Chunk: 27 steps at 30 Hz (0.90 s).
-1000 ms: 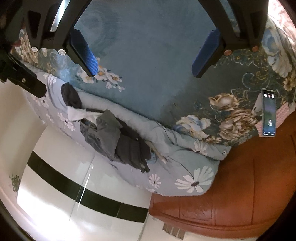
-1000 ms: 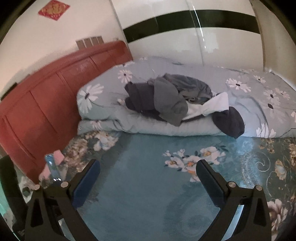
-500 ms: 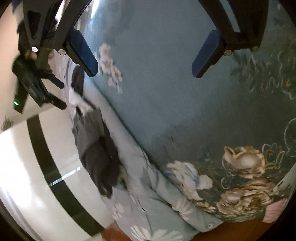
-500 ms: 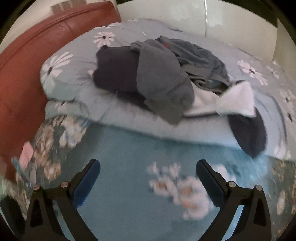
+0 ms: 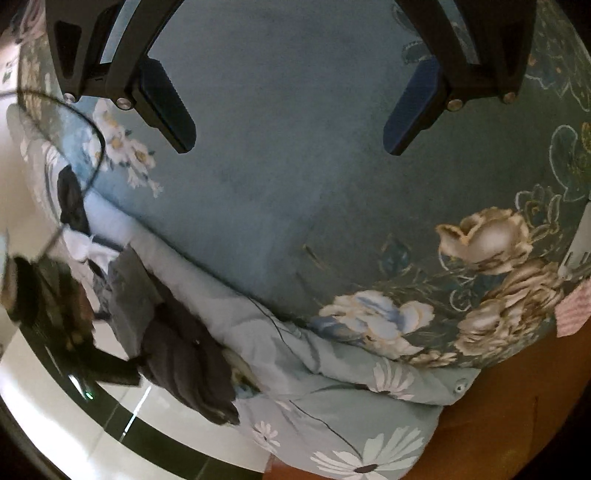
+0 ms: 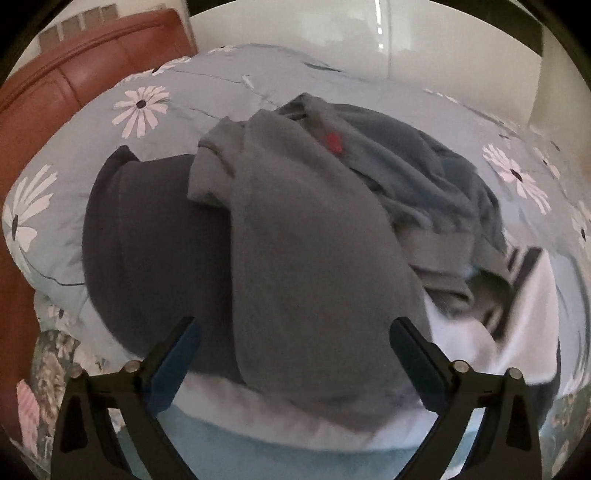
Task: Fold clothes
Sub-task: 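Reach the right tool into the clothes pile and grasp the grey sweatshirt, then lift the grey sweatshirt with the right tool and pull it onto the blanket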
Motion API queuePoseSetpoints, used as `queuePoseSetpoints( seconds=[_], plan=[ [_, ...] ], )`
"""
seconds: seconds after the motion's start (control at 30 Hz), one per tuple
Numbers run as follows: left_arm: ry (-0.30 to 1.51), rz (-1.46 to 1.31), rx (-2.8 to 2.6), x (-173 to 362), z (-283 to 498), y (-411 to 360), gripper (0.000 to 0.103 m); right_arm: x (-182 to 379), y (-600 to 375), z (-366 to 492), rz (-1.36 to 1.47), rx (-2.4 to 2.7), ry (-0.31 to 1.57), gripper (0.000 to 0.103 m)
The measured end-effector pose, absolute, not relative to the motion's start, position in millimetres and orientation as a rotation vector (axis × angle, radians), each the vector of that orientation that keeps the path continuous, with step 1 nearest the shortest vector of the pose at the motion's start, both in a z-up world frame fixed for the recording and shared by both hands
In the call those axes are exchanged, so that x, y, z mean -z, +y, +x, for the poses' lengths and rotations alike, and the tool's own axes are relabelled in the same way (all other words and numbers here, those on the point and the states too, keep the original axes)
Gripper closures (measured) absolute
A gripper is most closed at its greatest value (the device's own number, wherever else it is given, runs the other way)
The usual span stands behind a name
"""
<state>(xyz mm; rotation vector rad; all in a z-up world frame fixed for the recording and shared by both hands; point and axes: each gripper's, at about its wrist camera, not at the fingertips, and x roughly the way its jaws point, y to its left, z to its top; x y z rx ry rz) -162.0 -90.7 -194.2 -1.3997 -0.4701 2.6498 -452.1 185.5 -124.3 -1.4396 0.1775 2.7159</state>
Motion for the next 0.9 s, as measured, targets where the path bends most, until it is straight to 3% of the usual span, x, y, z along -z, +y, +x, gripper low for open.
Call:
queuePoseSetpoints(
  seconds=[0.1,0.2,0.23,0.3,0.43,0.67,0.9],
  plan=[
    [-0.503,-1.42,-2.608,200.9,-164.3,-88.1,0.0,125.3,187.0,-456.3,-1.408,-2.675,0.101,0.024],
    [-0.544,-1.445,-2.566,205.6,-165.1,-88.1,0.0,122.4,196.5,-448.6,-1.399,-2.645,0.118,0.044],
    [-0.549,-1.446,-2.565,205.3,-163.7,-88.8,0.0,121.3,199.7,-445.6,-1.397,-2.635,0.125,0.056],
    [-0.561,-1.444,-2.572,203.9,-160.7,-90.0,0.0,122.5,202.9,-440.9,-1.411,-2.598,0.043,0.064],
    [-0.593,-1.451,-2.557,201.7,-155.5,-90.9,0.0,128.2,203.0,-439.7,-1.474,-2.492,-0.07,0.089],
    [-0.585,-1.419,-2.57,180.5,-136.5,-93.5,0.0,101.1,204.7,-406.9,-1.458,-2.448,-0.192,0.093],
    [-0.648,-1.387,-2.584,151.2,-101.8,-106.8,0.0,63.4,219.1,-316.5,-1.58,-2.566,-0.019,0.094]
  ],
)
